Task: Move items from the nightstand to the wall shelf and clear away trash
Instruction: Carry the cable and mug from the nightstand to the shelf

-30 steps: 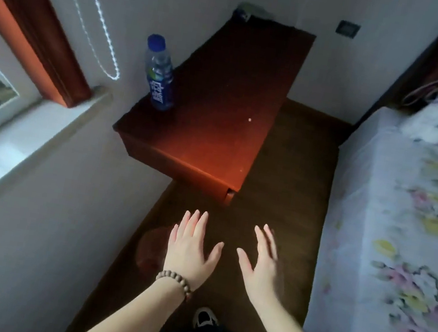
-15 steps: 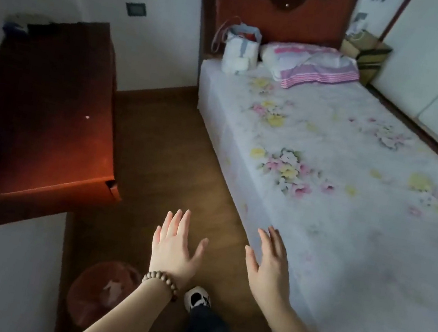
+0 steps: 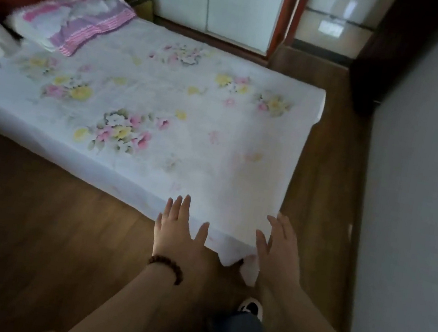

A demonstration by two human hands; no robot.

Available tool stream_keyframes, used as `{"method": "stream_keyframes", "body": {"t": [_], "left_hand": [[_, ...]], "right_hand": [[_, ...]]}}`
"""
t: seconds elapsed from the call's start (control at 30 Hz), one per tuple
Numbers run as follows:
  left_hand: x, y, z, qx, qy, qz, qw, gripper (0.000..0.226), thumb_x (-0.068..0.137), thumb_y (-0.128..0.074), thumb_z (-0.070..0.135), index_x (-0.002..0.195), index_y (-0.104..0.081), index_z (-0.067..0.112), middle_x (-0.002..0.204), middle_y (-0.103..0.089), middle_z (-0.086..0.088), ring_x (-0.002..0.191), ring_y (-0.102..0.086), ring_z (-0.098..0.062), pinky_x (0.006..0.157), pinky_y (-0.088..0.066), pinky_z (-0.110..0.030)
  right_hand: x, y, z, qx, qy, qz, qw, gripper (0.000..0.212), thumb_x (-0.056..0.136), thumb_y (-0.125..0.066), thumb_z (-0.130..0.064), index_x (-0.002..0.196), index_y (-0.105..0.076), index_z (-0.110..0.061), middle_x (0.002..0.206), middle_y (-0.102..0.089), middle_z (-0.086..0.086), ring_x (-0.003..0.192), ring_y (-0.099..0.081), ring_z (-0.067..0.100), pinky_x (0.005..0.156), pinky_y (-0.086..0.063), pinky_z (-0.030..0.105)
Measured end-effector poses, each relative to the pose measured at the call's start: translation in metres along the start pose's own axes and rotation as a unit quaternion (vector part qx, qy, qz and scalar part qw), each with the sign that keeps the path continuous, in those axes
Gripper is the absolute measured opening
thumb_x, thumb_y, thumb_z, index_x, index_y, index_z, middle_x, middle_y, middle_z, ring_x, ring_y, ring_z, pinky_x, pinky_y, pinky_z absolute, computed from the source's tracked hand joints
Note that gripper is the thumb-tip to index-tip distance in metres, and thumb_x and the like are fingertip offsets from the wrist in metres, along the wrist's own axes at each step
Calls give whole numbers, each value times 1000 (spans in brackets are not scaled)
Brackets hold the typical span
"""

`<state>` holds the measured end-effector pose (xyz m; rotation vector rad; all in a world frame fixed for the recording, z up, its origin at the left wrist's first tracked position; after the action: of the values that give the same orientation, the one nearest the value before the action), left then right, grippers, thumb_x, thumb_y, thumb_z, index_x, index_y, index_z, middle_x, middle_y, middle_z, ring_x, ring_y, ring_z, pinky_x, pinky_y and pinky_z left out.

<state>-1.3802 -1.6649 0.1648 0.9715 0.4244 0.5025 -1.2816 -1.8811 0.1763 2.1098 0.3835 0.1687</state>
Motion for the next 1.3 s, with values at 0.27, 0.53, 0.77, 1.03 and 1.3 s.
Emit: {"method": "stream_keyframes", "body": {"t": [0.27, 0.53, 0.77, 1.03, 1.3], "left_hand": [[41, -98, 178, 25, -128, -53, 990, 73, 92, -40, 53, 149, -13, 17, 157, -15, -3, 145, -4, -19, 117, -10, -44], [89, -205, 366, 28, -170, -66, 983, 72, 92, -37, 56, 149, -16, 17, 156, -19, -3, 144, -9, -22, 115, -9, -42], [143, -249, 454, 45, -180, -55, 981, 74, 90, -35, 59, 148, -18, 17, 155, -23, -3, 144, -12, -21, 116, -14, -44], [236, -289, 517, 40, -167, -44, 984, 75, 89, -34, 61, 148, -19, 18, 155, -24, -3, 144, -12, -20, 116, -14, -44], [407, -320, 591, 35, -143, -41, 988, 74, 90, -35, 60, 148, -19, 18, 155, -24, -3, 144, -13, -21, 116, -14, -45]], "right_hand": [[32, 110, 171, 42, -146, 106, 983, 53, 95, -39, -45, 142, -36, -20, 152, -31, 3, 141, -23, 18, 114, -24, 37], [97, 196, 332, 40, -189, 110, 975, 52, 96, -38, -43, 141, -37, -17, 150, -33, 6, 140, -25, 21, 113, -27, 40], [164, 251, 409, 45, -211, 126, 968, 51, 97, -41, -38, 141, -37, -14, 149, -34, 9, 139, -26, 22, 113, -27, 39], [294, 270, 443, 37, -168, 122, 977, 51, 97, -40, -39, 142, -37, -14, 150, -34, 8, 140, -26, 20, 110, -24, 32], [498, 293, 476, 5, -144, 110, 984, 51, 97, -41, -39, 141, -37, -13, 149, -35, 8, 139, -27, 22, 109, -24, 32]]}}
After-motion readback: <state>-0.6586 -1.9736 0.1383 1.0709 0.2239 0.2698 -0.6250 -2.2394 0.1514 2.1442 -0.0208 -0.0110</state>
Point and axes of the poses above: each hand's wrist, its own x-axis towards the middle knuckle, its own y-axis out of the back of the hand, z = x × y, the point moved 10 cm from there along x, towards the middle knuckle
